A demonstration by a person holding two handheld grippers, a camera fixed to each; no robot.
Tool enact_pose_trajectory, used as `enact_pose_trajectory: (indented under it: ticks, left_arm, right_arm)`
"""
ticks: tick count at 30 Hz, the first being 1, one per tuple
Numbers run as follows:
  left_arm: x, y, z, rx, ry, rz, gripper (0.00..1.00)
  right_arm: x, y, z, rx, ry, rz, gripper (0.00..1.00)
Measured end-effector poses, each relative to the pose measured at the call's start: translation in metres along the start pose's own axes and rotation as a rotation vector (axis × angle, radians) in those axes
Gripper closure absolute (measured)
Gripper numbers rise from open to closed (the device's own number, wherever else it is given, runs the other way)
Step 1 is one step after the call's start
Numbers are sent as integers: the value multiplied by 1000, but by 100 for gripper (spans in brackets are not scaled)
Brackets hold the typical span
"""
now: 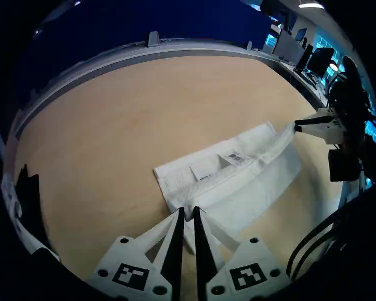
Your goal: Fold towel
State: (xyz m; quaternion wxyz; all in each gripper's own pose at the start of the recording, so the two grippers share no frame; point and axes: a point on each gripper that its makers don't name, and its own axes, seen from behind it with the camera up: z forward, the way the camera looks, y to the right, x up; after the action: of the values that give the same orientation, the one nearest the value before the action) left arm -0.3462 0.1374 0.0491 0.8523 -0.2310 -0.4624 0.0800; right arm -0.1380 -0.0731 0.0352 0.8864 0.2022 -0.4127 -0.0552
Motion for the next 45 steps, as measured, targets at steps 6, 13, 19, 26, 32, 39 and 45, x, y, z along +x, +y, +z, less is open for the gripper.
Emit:
enact_pose_trajectory:
  ticks: [6,13,19,26,32,39,45]
  left_arm:
    - [4,-13,9,37,8,-2,67]
    - [11,-30,9,88,25,-4,46]
    - [19,-43,2,131,54,-19,7]
    - [17,-41,-8,123,68,-27,6]
    - [10,-36,-16,114,71,-44,6]
    - [-15,-26,-28,107,55,-71,6]
    - [-43,-18,-40,106,37,-87,6]
  right_arm:
    - [-5,4,8,-23,-9,11,84]
    - [1,15,12,-85,12,4,47]
    - [5,19,6,-108,40,-8,19]
    - [2,18,-3,-105,50,0,13]
    - [-8,13,-11,-95,39,-1,12]
    - [-26,4,-24,-84,18,-2,12]
    - [-43,-3,-41,-80,5,-11,13]
